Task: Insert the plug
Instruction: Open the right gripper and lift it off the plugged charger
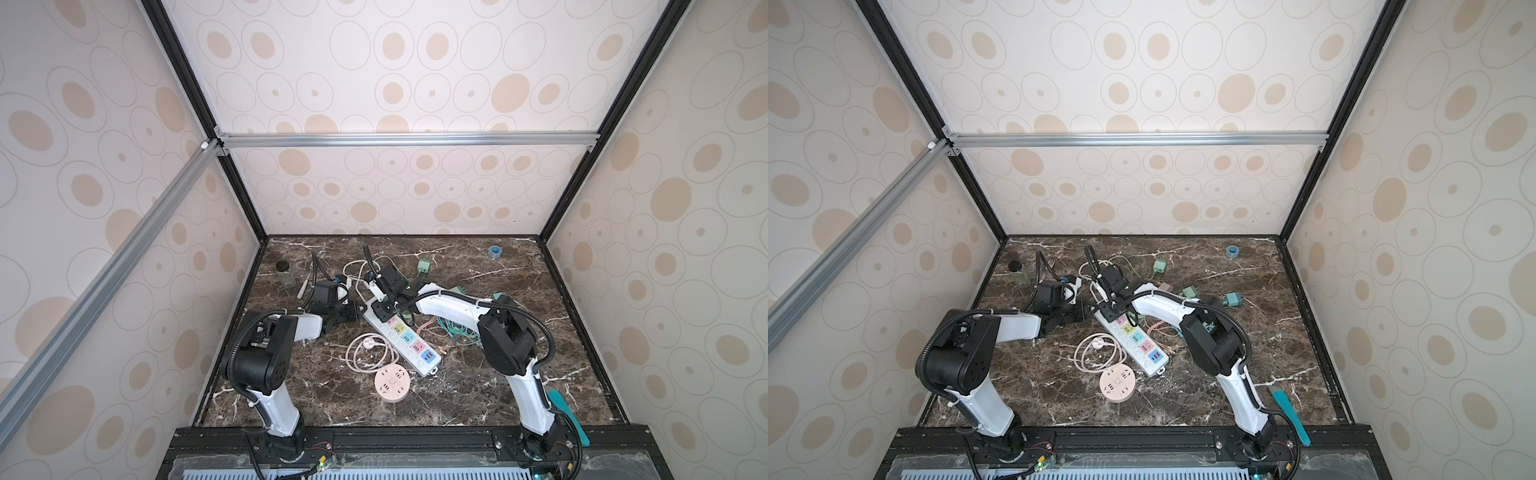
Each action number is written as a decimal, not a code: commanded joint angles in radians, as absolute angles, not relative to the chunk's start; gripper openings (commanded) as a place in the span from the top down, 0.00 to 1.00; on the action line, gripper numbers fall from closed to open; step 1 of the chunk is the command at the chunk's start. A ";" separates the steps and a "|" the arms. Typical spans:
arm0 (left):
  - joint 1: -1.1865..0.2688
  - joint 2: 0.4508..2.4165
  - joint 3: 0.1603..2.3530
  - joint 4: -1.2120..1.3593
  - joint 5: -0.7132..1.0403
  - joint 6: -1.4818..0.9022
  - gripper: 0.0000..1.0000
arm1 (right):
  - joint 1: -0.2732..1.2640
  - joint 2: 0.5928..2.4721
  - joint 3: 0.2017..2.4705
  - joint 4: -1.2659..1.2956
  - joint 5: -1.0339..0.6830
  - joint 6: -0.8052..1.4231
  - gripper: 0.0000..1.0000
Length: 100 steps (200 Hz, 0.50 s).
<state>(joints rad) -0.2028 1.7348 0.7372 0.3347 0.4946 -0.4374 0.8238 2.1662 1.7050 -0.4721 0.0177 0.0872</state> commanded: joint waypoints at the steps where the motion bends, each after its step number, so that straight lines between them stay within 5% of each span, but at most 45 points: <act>1: -0.198 1.703 0.760 0.311 0.511 -0.440 0.66 | 0.828 2.158 1.712 -0.538 -0.003 0.089 0.61; 100: -0.196 1.693 0.768 0.288 0.502 -0.435 0.64 | 0.829 1.985 1.625 -0.547 -0.110 0.117 0.40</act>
